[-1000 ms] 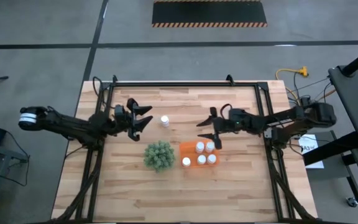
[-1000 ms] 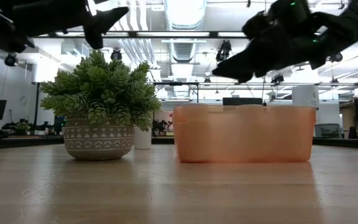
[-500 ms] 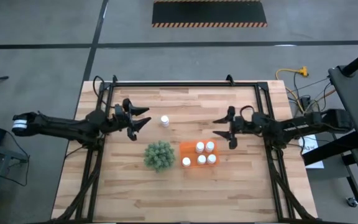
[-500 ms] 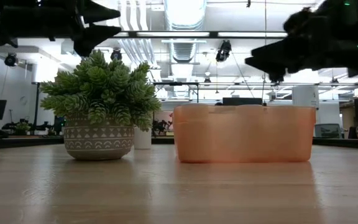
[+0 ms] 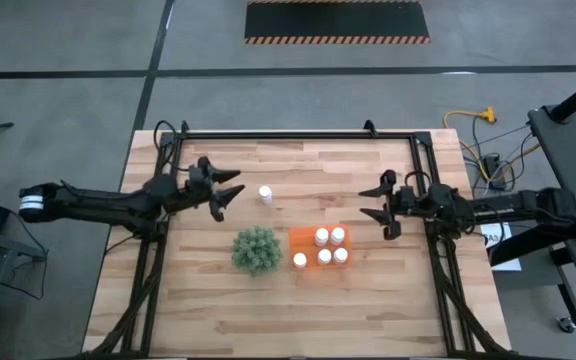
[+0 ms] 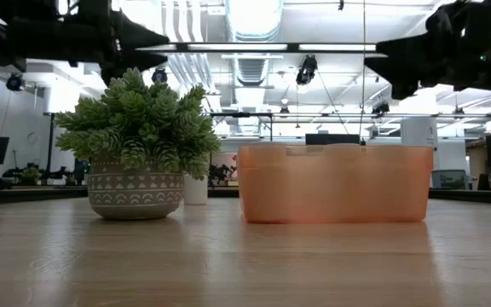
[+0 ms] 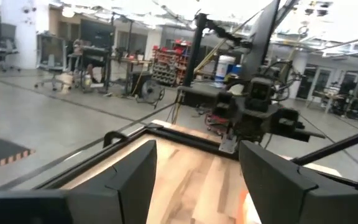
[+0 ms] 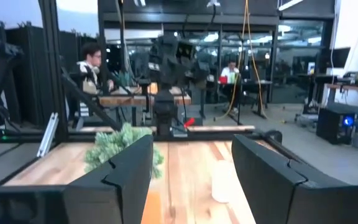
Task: Pick and place pill bottles into a basket
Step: Put the white pill bottle into the orange bin
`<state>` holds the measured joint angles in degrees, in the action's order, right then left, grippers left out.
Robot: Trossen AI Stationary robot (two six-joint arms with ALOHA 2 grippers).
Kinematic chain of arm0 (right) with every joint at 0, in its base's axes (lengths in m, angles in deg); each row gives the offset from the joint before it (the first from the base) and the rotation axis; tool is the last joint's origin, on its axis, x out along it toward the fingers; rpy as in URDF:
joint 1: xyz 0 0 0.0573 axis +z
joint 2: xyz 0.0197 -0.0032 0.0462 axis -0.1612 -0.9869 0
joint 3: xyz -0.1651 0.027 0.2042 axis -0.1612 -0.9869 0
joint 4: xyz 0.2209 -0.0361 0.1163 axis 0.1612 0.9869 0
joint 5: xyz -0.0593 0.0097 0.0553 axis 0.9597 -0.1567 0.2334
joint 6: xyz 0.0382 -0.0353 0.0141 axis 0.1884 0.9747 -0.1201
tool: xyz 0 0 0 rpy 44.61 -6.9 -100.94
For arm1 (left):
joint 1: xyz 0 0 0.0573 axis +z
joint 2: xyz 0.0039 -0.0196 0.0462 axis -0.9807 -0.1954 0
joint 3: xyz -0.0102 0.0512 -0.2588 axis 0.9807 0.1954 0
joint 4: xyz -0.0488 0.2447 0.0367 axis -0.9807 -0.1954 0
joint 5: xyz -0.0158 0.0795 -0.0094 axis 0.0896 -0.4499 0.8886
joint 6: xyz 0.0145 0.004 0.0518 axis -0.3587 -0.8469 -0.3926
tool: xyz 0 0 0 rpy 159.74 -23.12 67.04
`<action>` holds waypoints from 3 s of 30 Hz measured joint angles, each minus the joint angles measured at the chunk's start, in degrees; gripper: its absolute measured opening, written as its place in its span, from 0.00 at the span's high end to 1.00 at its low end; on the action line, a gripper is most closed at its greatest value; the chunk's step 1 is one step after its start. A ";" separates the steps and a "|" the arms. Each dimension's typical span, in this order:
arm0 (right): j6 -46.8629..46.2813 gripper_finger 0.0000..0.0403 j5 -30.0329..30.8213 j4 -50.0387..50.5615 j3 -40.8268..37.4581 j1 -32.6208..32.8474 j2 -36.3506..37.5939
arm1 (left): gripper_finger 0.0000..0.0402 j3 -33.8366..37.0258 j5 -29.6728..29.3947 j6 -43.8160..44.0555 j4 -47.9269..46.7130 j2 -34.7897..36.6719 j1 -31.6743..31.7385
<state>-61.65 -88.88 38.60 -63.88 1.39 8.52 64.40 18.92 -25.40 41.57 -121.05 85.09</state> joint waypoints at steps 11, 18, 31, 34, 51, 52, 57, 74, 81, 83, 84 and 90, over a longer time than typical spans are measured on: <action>1.39 0.48 0.62 13.39 0.02 -0.02 6.31 | 0.47 0.28 -0.17 1.65 1.03 -7.92 5.74; 0.40 0.48 0.93 23.17 0.02 -0.02 12.00 | 0.47 0.25 0.01 1.86 5.40 -12.76 7.33; -0.35 0.48 4.62 63.28 8.20 0.00 27.79 | 0.47 0.21 0.36 0.70 3.29 -14.17 7.84; -0.04 0.48 4.53 68.95 9.38 0.00 30.33 | 0.47 0.09 0.35 -1.15 2.78 -14.70 7.84; 4.00 0.48 4.53 68.62 8.33 0.00 36.16 | 0.47 -6.08 0.31 -2.74 -14.37 -15.77 7.84; 3.86 0.48 4.52 68.61 8.33 0.00 36.16 | 0.47 -6.08 0.22 -2.74 -14.26 -15.77 7.84; 3.21 0.48 4.50 67.45 8.37 0.00 36.16 | 0.47 -6.08 0.00 -2.72 -14.14 -15.96 7.84; 7.45 0.48 -3.22 44.73 0.33 0.00 36.18 | 0.47 -6.08 0.29 -2.63 -14.38 -16.03 7.84; 5.89 0.48 -1.61 46.77 0.02 -0.05 36.16 | 0.47 -6.08 2.34 -2.65 -14.42 -16.03 7.84; 4.61 0.48 1.21 48.66 0.02 -0.04 36.16 | 0.47 -6.08 2.38 -2.67 -14.46 -16.03 7.84; 3.46 0.48 3.75 49.58 0.02 -0.04 36.16 | 0.47 -6.08 2.47 -2.67 -14.47 -16.03 7.84; 1.35 0.48 9.46 50.94 0.31 -0.05 34.04 | 0.47 -6.08 2.85 -2.69 -15.38 -16.03 7.84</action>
<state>-60.29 -79.42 89.54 -63.57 1.34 42.56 58.31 21.76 -28.10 26.19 -137.08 92.93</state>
